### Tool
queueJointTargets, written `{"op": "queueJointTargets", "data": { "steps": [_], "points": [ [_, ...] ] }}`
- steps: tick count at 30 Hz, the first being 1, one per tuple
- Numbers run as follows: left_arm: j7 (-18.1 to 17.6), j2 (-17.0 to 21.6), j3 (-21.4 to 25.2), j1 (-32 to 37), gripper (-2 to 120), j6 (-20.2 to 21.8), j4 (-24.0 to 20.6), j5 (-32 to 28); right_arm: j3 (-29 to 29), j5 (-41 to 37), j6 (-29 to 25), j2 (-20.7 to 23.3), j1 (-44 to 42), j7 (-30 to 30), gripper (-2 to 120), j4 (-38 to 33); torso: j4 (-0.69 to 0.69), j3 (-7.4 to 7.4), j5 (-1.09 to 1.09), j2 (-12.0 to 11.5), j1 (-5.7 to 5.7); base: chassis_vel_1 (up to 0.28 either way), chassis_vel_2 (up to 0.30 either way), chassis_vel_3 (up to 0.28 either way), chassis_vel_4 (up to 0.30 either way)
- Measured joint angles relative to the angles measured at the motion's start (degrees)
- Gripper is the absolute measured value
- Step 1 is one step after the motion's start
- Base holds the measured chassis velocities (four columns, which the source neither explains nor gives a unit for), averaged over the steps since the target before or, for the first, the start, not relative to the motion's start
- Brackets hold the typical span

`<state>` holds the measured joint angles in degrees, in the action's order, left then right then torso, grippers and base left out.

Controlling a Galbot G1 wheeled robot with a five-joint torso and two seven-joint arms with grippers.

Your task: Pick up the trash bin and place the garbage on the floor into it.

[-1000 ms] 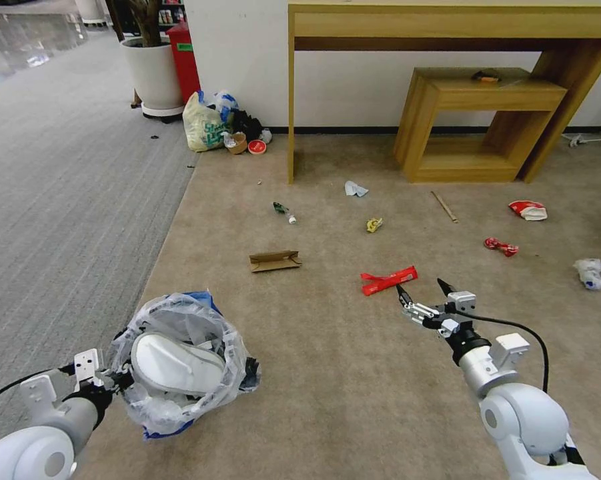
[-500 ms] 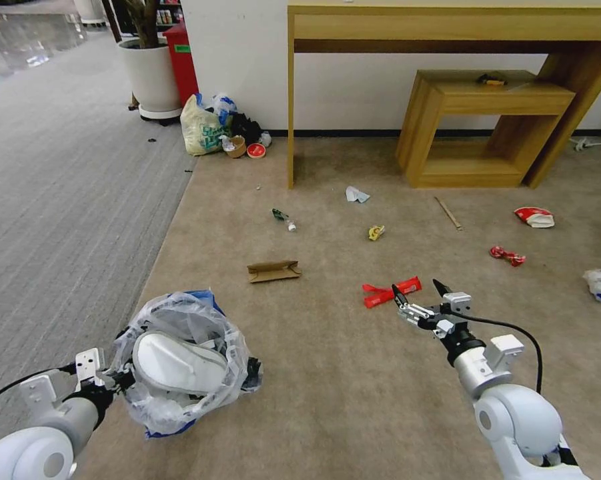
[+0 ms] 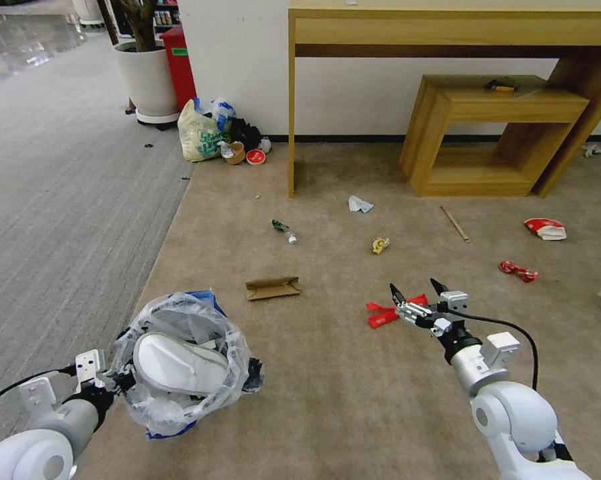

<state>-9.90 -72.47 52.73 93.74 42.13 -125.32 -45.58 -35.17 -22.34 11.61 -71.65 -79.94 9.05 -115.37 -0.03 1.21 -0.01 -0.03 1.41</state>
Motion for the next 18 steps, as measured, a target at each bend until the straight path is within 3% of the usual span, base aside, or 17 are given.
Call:
{"op": "queueJointTargets", "data": {
  "steps": [18],
  "points": [
    [0.2, 0.0, -0.1, 0.0, 0, 0.0, 0.0, 0.1, 0.3, -0.3, 0.0, 0.8, 0.6, -0.1, 100, 1.8, 0.00, 0.00, 0.00, 0.0, 0.00, -0.128, 0.126, 0.121, -0.127]
  ]
}}
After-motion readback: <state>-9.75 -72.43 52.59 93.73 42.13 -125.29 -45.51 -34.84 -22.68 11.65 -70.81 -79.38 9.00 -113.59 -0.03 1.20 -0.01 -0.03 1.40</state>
